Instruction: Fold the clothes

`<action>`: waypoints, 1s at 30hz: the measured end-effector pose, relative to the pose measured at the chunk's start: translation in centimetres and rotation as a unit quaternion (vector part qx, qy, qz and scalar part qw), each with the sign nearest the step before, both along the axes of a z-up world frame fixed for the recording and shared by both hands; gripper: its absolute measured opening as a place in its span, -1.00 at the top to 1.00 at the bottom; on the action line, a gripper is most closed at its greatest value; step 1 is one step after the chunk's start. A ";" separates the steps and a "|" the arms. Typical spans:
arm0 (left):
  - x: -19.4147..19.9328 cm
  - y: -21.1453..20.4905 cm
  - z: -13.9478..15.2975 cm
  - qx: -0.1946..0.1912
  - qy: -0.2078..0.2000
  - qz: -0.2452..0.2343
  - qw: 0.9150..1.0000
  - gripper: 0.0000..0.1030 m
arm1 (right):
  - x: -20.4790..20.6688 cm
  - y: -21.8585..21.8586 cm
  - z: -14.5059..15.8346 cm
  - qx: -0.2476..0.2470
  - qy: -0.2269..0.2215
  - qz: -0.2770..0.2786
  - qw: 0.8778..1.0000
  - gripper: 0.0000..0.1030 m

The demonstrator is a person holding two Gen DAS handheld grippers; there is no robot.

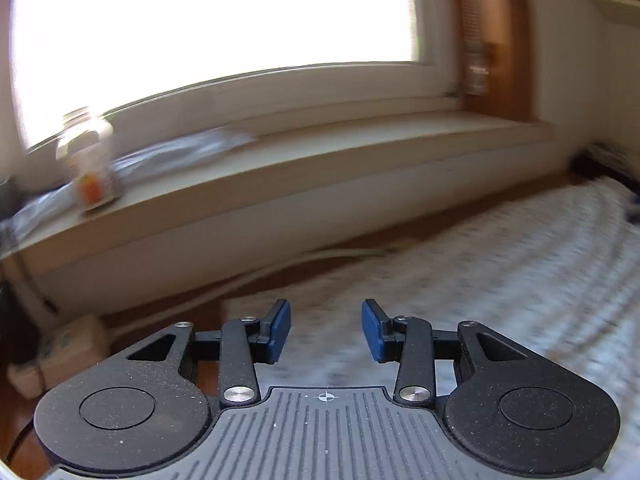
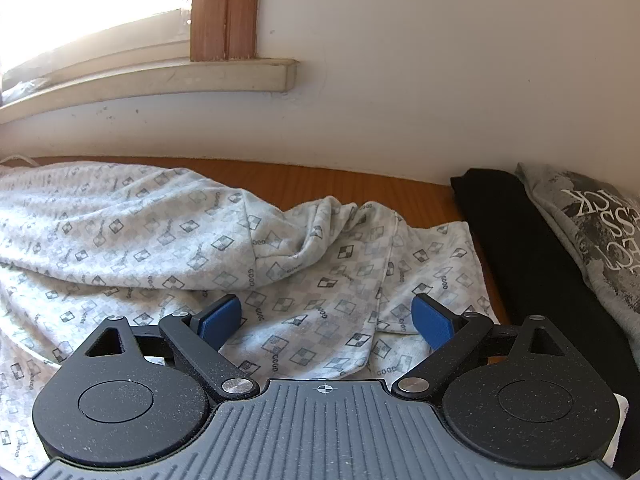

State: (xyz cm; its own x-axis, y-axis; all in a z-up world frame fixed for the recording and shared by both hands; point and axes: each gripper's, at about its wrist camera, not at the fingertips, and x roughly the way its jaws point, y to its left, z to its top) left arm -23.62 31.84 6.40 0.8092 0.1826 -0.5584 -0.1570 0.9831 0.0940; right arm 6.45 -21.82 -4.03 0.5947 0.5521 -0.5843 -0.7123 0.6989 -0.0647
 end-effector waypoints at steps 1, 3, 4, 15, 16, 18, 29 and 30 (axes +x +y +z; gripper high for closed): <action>-0.4 -0.5 -0.2 0.000 0.003 -0.010 1.000 0.12 | 0.0 0.0 0.0 0.000 0.000 0.000 1.000 -0.78; -1.3 -1.6 -0.5 0.001 0.010 -0.031 0.999 0.03 | 0.0 0.0 0.0 0.000 -0.001 0.000 1.000 -0.78; -1.7 -2.1 -0.6 0.001 0.013 -0.041 0.999 0.03 | 0.0 0.0 -0.1 -0.001 -0.001 0.000 1.000 -0.78; -5.4 -3.5 -2.5 0.023 0.039 -0.075 0.996 0.65 | -0.1 0.1 -0.3 0.002 0.000 -0.002 1.000 -0.79; -5.5 -3.0 -2.4 0.019 0.038 -0.072 0.997 0.90 | -0.1 0.1 -0.3 0.002 0.000 -0.001 1.000 -0.79; -6.0 -2.2 -1.6 0.016 0.037 -0.075 0.996 0.97 | 0.0 0.1 -0.3 0.001 -0.001 -0.001 1.000 -0.79; -4.8 -2.6 1.6 -0.003 -0.002 -0.075 0.997 -0.19 | 0.2 -0.4 -0.1 0.008 -0.005 0.003 1.000 -0.80; -4.2 -2.8 2.0 -0.010 -0.012 -0.076 0.997 -0.28 | 0.2 -0.6 0.0 0.012 -0.005 0.001 1.000 -0.80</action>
